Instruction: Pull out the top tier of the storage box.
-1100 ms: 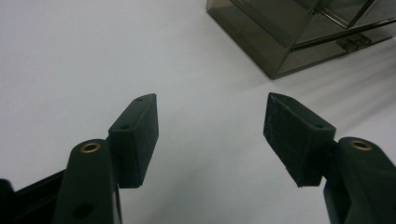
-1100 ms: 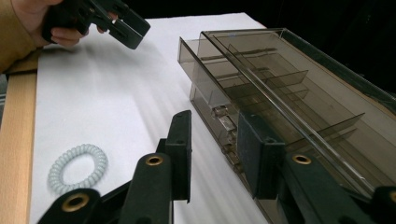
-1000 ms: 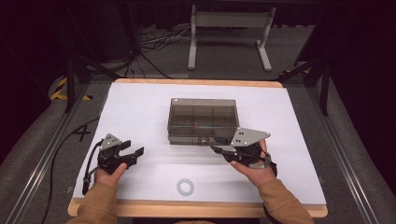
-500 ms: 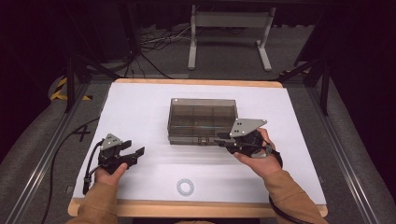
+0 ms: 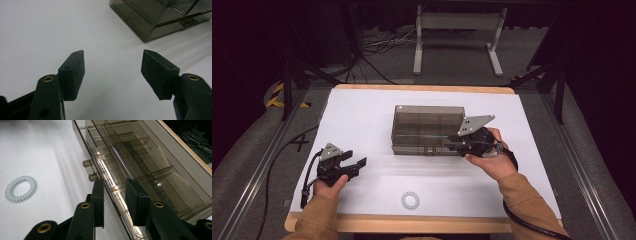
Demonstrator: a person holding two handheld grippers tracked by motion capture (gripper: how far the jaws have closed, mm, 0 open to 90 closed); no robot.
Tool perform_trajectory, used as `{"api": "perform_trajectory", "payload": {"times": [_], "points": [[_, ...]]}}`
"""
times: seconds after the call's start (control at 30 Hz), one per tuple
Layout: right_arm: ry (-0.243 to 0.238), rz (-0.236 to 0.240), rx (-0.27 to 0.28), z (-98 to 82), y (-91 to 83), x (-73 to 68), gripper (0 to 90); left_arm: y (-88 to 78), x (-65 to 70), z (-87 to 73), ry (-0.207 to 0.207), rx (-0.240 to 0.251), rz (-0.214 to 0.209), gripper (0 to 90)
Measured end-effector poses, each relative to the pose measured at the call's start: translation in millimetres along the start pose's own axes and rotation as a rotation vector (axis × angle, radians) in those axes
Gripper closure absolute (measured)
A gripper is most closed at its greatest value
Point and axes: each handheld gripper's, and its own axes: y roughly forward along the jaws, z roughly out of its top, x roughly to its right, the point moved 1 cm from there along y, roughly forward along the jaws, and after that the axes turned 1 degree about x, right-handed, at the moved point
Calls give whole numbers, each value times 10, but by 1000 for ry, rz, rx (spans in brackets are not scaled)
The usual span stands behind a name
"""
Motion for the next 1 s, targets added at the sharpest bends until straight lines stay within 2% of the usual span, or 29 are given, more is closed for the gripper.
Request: {"api": "perform_trajectory", "payload": {"times": [0.27,0.8,1.0], "points": [[7,16,-52,5,32,61,708,-1,2,-5,0,-1,-1,364],[-17,72,-176,42,161,90,709,-6,-2,-6,1,-4,-5,363],[-37,101,-221,42,222,84,743,-6,-3,-6,0,-2,-5,363]]}}
